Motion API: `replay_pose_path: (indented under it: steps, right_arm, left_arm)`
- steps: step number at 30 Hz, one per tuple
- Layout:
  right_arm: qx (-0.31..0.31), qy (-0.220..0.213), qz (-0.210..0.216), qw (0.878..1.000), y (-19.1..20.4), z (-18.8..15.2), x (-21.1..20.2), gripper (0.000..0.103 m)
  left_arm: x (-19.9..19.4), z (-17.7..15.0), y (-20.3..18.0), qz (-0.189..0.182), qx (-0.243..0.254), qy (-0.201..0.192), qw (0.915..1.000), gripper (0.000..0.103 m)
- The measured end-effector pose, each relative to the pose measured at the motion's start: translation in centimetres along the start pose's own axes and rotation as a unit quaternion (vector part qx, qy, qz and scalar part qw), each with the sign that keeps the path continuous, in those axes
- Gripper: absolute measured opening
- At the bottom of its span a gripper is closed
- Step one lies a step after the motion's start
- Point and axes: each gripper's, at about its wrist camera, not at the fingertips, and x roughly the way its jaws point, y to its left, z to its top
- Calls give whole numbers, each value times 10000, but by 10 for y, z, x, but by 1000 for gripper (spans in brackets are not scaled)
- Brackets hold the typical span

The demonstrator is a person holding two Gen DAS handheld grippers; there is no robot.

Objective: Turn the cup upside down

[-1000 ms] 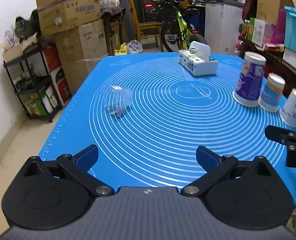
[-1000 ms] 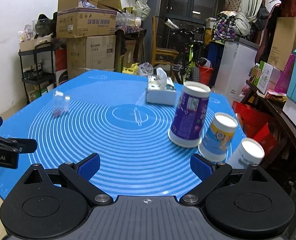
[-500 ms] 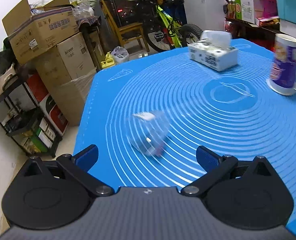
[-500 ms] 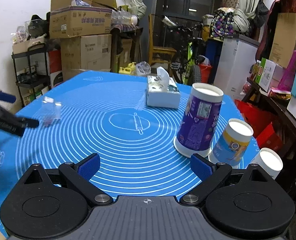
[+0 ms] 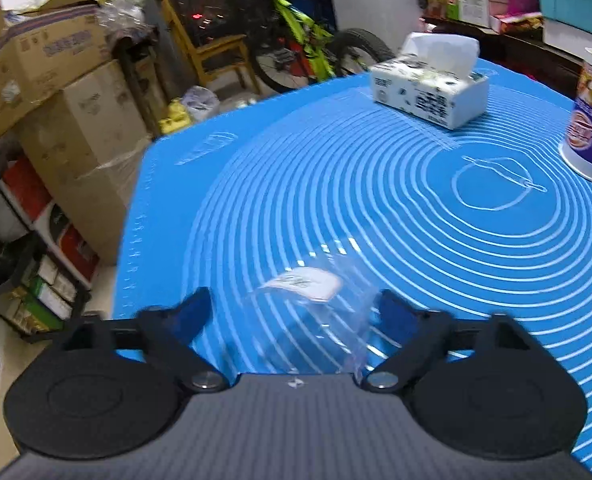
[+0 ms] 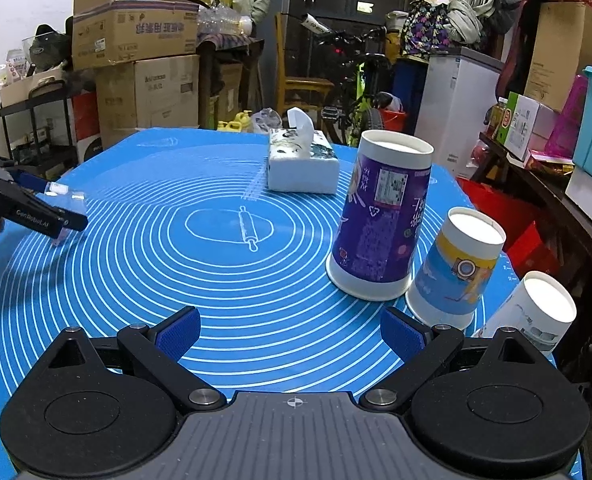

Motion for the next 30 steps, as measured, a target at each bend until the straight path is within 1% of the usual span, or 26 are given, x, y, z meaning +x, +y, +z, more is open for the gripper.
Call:
replay_pose_path:
  steps: [1, 3, 6, 9, 12, 16, 19, 23, 26, 30]
  right_arm:
    - [5, 10, 1, 10000, 0, -1, 1, 97]
    - [7, 20, 5, 10000, 0, -1, 2, 97]
    - [-3, 12, 13, 10000, 1, -1, 1, 97]
    - [-6, -16, 5, 10000, 0, -1, -1, 97]
    - [19, -42, 2, 10000, -3, 1, -5, 97]
    - [72, -91, -9, 9999, -10, 1, -13, 97]
    - [118, -149, -11, 9998, -17, 1, -22, 97]
    - [191, -180, -21, 9997, -28, -2, -31, 97]
    - [241, -152, -14, 9996, -37, -5, -36, 97]
    - [295, -146, -1, 9995, -49, -10, -41, 97]
  left_arm:
    - [1, 1, 0, -107, -26, 51, 9999, 71]
    - [2, 2, 0, -146, -84, 50, 9998, 71]
    - [0, 1, 0, -96, -145, 42, 9998, 70]
    - [-3, 3, 0, -123, -426, 132, 9989, 70]
    - [-15, 4, -12, -64, -483, 112, 9987, 70]
    - [-35, 7, -36, -188, -610, 44, 9980, 70]
    - [-52, 11, -63, -216, -544, -40, 9983, 70]
    - [-70, 17, -96, -261, -578, -106, 9979, 70]
    - [-78, 18, -123, -221, -599, -137, 9979, 70]
    - [-80, 16, -160, -161, -701, -23, 9974, 70]
